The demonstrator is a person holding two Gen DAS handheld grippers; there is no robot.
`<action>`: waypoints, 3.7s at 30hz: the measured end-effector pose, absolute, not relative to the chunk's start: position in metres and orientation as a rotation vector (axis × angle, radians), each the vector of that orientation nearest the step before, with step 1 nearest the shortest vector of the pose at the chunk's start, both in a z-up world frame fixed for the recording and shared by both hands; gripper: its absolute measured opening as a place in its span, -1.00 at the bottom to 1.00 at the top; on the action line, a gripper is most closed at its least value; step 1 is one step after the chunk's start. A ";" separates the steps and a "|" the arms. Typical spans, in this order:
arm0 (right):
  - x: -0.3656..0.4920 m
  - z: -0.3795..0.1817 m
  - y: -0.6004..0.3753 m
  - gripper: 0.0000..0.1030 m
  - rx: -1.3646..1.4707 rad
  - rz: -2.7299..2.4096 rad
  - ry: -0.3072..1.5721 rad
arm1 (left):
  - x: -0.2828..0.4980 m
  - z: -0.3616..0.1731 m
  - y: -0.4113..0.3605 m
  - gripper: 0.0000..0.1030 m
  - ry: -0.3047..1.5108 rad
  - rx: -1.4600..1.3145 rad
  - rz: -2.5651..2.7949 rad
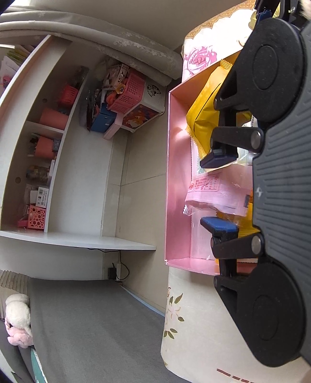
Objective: Organize snacks
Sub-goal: 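Open both tools to release the packets into the box, then withdraw both open tools from the box toward the remaining snacks, then grasp the clear-wrapped white bar with the left tool while the right tool grasps a white triangular packet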
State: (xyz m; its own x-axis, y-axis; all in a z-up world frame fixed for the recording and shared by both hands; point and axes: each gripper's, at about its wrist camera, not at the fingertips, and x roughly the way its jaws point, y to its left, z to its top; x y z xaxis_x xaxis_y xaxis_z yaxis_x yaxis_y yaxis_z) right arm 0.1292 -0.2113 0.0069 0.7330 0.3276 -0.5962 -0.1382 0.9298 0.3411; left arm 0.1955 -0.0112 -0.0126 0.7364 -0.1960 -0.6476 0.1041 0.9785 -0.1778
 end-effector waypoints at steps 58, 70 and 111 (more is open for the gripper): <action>-0.008 0.005 -0.194 0.98 -0.090 0.411 0.624 | 0.029 -0.030 0.018 0.99 0.709 0.005 -0.380; -0.006 -0.005 -0.182 0.98 -0.119 0.434 0.651 | 0.047 -0.035 0.014 0.32 0.734 0.000 -0.463; 0.043 -0.012 -0.134 0.94 0.065 0.380 0.740 | 0.048 -0.022 0.043 -0.46 0.821 -0.076 -0.399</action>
